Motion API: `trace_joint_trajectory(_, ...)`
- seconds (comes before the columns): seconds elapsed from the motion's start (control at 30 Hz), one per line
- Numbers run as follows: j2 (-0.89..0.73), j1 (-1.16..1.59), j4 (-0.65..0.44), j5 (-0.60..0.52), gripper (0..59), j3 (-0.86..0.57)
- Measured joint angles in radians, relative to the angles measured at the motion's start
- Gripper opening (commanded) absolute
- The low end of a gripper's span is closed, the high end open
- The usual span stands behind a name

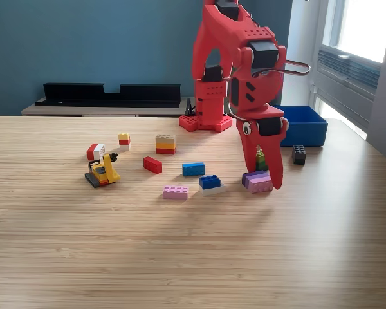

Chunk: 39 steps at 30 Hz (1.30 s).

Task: Grasp a lego block and put it in the bin.

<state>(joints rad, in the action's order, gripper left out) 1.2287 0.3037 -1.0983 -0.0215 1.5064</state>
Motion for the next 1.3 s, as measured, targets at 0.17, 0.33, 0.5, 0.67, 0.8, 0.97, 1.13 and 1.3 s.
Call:
trace_joint_trajectory(0.17, -0.080, 0.000, -0.041, -0.026, 31.3, -0.101)
trace_joint_trajectory(0.33, -0.146, 0.000, -0.081, -0.026, 3.9, -0.201)
trace_joint_trajectory(0.5, -0.198, -0.009, -0.123, -0.071, 0.1, -0.288)
trace_joint_trajectory(0.67, -0.209, -0.011, -0.123, -0.081, 0.1, -0.307)
trace_joint_trajectory(0.8, -0.209, -0.011, -0.123, -0.092, 0.1, -0.302)
trace_joint_trajectory(0.97, -0.209, -0.021, -0.172, -0.095, 0.1, -0.290)
trace_joint_trajectory(1.13, -0.176, -0.023, -0.236, -0.100, 0.0, -0.308)
trace_joint_trajectory(1.3, -0.044, -0.040, -0.258, -0.057, 0.0, -0.307)
